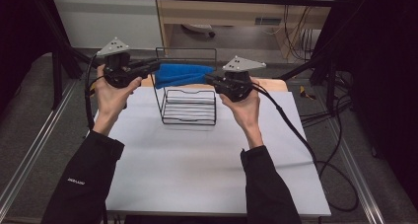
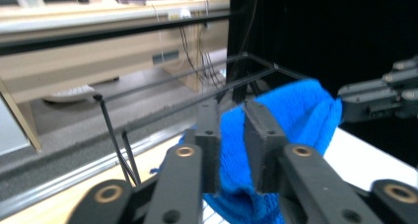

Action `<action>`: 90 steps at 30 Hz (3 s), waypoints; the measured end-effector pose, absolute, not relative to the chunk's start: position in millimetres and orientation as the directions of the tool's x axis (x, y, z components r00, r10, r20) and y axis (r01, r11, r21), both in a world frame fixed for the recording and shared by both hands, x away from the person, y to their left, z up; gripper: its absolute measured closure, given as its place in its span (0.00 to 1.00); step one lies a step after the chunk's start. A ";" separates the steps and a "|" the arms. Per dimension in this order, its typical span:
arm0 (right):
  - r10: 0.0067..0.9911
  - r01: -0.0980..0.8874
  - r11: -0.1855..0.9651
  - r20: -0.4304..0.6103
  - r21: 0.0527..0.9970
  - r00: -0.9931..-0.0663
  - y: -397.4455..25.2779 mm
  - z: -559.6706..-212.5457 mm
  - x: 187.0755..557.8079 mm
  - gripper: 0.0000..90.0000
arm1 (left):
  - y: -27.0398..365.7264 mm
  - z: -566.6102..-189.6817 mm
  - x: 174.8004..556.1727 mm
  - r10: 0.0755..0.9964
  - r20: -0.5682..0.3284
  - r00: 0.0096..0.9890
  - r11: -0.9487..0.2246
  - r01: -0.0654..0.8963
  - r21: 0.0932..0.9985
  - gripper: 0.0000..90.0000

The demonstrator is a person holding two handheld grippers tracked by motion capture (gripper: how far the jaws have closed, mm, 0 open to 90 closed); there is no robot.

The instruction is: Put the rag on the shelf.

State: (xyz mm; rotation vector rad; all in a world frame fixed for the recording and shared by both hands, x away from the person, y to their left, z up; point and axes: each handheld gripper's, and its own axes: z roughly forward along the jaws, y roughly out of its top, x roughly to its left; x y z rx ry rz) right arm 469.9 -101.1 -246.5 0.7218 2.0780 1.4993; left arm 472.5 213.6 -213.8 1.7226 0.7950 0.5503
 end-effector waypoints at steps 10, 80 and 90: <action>0.651 0.136 0.289 -0.091 0.948 -0.754 -99.4 -249.6 469.8 0.91 | 199.5 -246.8 477.0 0.699 -0.008 0.715 -0.305 0.308 0.901 1.00; 0.748 0.452 0.238 0.135 0.860 -0.650 -224.1 -369.4 402.1 0.01 | 257.0 -398.2 397.7 0.759 -0.044 0.650 -0.320 0.430 0.844 0.10; 0.752 0.488 0.253 0.147 0.835 -0.642 -243.3 -410.9 381.4 0.01 | 269.3 -424.4 383.0 0.743 -0.039 0.668 -0.349 0.436 0.829 0.11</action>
